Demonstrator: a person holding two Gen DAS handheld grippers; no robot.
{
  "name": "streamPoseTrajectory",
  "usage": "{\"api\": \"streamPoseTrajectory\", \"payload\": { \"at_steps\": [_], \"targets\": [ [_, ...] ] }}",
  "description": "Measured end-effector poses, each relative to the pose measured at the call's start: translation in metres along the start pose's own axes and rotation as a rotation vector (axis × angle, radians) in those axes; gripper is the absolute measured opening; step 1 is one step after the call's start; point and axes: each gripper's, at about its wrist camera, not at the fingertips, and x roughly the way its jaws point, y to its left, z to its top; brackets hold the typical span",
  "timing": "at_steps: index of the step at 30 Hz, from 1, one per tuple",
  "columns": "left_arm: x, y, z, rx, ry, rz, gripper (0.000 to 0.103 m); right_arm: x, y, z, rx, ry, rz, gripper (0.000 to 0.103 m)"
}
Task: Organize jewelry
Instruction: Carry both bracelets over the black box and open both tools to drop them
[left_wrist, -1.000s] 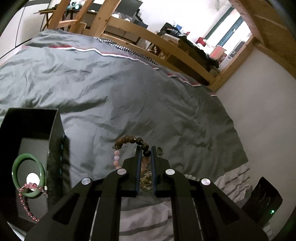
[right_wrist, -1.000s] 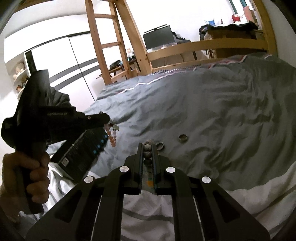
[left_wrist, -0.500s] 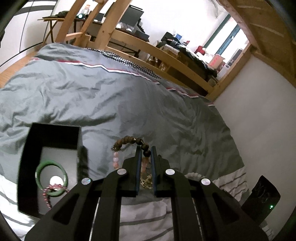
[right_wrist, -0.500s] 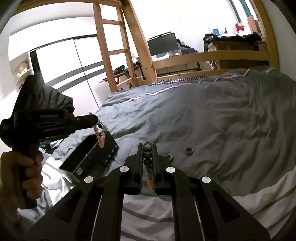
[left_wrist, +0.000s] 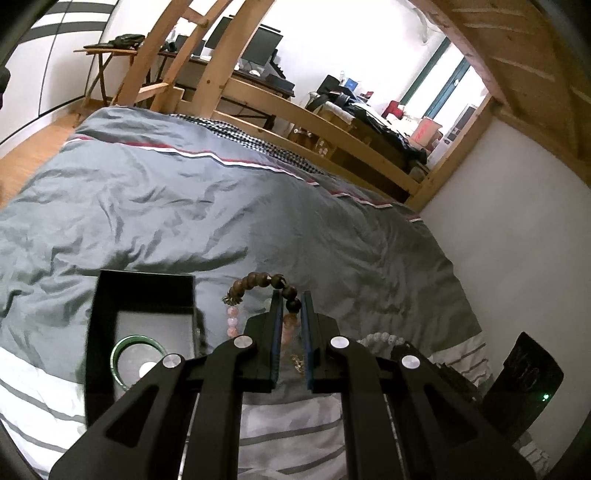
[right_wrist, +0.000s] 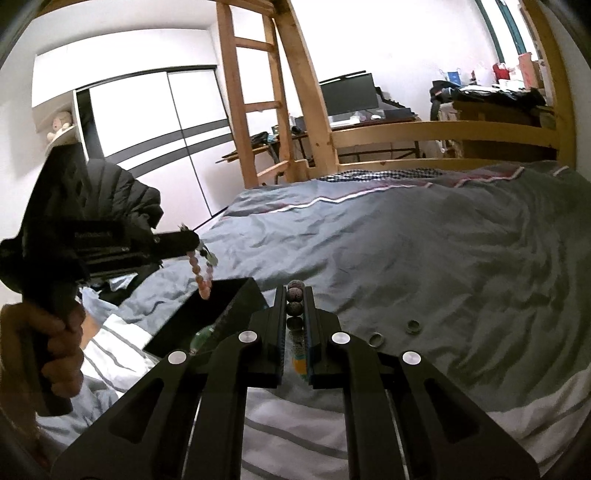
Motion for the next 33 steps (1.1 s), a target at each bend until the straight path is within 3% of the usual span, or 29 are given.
{"api": "streamPoseTrajectory", "payload": {
  "at_steps": [15,33],
  "targets": [
    [-0.025,0.036,0.01,-0.019,-0.006,0.012,0.008,0.025,0.068,0.016,-0.055,0.0,0.097,0.009],
    [-0.021,0.088,0.01,-0.1,0.035,0.07,0.008,0.069,0.124,-0.006,-0.08,0.081,0.197,0.009]
  ]
}}
